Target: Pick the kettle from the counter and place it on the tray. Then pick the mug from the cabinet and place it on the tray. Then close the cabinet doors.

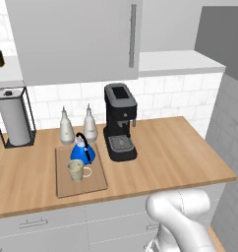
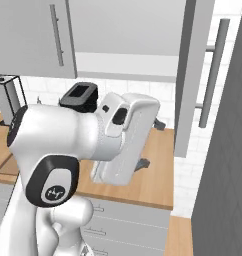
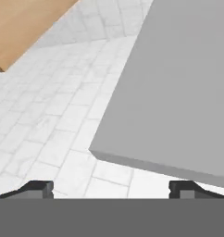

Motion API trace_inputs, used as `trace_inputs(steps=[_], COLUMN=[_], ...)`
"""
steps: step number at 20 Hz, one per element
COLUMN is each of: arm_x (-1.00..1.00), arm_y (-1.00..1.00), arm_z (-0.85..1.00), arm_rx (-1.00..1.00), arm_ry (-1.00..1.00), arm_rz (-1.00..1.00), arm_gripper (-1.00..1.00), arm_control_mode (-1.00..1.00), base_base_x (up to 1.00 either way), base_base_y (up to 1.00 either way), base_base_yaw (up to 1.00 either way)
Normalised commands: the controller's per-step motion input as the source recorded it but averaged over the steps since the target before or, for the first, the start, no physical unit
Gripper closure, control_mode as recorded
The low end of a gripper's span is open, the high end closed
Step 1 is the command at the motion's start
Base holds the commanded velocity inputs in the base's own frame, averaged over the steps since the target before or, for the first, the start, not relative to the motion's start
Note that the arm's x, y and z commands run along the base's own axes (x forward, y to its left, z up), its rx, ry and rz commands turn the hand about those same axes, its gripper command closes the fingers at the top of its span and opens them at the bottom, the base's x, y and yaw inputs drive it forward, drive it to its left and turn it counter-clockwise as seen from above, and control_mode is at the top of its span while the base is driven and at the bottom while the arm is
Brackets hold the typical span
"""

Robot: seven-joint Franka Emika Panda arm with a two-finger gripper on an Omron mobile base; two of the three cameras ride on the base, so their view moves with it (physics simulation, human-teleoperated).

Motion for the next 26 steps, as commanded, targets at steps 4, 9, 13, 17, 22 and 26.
trace_inputs(steps=[4,9,13,17,22,26], arm_x=[-0.21,-0.20,-0.01,0.09,0.09,0.52], arm_y=[-0.59,-0.49,-0.49,-0.46,-0.37,-0.07], arm_z=[0.02,0.02,0.01,0.04,0.01,0.00], arm_rx=[0.00,0.00,-0.01,-0.05,-0.07,-0.03], arm_ry=[-0.07,-0.08,-0.01,0.01,0.02,0.10], arm_rz=[-0.28,-0.14,-0.07,0.00,0.01,0.17], arm_gripper=[-1.00,-1.00,-1.00,-1.00,-1.00,-1.00], arm_control_mode=[-1.00,-1.00,-1.00,-1.00,-1.00,-1.00], base_base_x=[0.00,0.00,0.00,0.00,0.00,0.00], base_base_y=[0.00,0.00,0.00,0.00,0.00,0.00], base_base_yaw=[0.00,0.00,0.00,0.00,0.00,0.00])
